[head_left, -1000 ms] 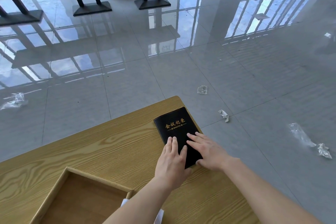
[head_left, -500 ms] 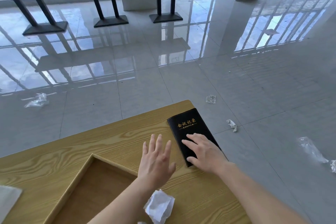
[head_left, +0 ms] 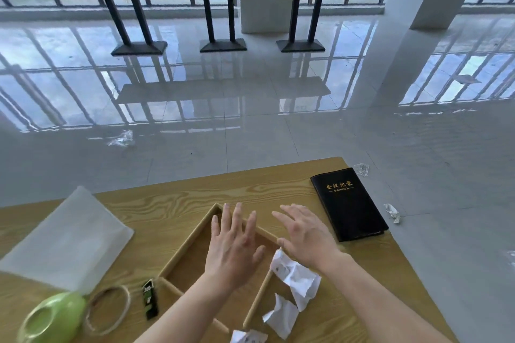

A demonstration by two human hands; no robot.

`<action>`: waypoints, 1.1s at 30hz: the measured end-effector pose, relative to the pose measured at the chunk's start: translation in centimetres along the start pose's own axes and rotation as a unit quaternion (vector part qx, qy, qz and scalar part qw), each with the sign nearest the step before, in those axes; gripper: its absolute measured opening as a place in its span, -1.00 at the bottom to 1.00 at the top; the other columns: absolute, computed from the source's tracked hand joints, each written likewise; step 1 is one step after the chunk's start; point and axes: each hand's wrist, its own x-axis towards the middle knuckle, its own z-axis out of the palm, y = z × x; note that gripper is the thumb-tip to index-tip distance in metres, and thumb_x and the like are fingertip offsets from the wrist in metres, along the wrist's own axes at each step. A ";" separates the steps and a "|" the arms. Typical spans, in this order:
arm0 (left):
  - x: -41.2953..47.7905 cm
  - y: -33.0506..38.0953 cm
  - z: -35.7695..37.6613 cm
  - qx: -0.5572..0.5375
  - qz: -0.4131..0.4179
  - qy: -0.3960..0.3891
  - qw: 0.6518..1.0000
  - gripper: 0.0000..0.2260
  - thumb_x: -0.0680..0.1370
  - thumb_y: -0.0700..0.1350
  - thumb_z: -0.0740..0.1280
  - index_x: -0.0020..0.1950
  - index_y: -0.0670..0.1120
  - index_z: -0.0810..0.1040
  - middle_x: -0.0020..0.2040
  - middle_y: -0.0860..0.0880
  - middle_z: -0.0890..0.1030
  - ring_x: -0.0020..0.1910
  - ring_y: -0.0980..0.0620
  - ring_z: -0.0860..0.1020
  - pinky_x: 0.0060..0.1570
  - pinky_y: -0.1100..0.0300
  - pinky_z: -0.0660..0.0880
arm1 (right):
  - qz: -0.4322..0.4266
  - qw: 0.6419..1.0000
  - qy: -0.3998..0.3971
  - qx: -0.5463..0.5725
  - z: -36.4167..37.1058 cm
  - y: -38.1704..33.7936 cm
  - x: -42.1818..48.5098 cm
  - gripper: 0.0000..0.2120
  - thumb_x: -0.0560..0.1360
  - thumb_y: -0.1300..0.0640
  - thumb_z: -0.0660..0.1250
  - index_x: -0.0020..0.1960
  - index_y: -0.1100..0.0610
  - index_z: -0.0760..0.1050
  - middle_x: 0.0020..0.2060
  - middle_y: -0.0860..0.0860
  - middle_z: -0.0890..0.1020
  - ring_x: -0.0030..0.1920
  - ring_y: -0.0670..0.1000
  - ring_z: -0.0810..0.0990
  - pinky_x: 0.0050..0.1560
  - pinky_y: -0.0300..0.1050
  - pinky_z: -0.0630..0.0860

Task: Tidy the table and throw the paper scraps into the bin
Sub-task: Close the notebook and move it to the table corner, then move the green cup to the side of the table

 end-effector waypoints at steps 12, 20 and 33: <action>-12.2 -12.7 -1.6 -0.022 -0.127 0.024 0.991 -0.32 0.54 0.27 0.18 0.58 0.04 0.07 0.60 -0.18 0.02 0.57 -0.25 -0.12 0.51 -0.24 -0.02 | -0.119 0.992 0.014 0.035 2.7 -17.2 1.3 -0.44 0.51 -0.07 0.34 0.48 -0.05 0.30 0.41 -0.04 0.43 0.44 -0.02 0.31 0.45 -0.11 0.27; -17.8 -17.3 -0.8 -0.042 -0.207 0.016 0.977 -0.33 0.54 0.27 0.13 0.57 0.05 0.06 0.59 -0.17 0.09 0.57 -0.20 -0.03 0.51 -0.17 -0.01 | -0.140 0.988 -0.018 0.060 4.8 -22.9 1.5 -0.49 0.55 -0.08 0.28 0.47 -0.03 0.32 0.36 -0.10 0.46 0.36 -0.03 0.38 0.31 -0.12 0.42; -26.0 -22.1 1.7 -0.096 -0.349 0.041 0.931 -0.57 0.43 0.04 0.47 0.21 -0.13 0.54 -0.02 -0.09 0.53 -0.09 -0.08 0.52 -0.13 0.05 0.55 | -0.137 0.980 -0.115 0.084 10.2 -28.9 0.4 -0.62 0.57 0.03 0.26 0.38 -0.02 0.40 0.30 -0.09 0.48 0.31 0.00 0.39 0.34 -0.15 0.34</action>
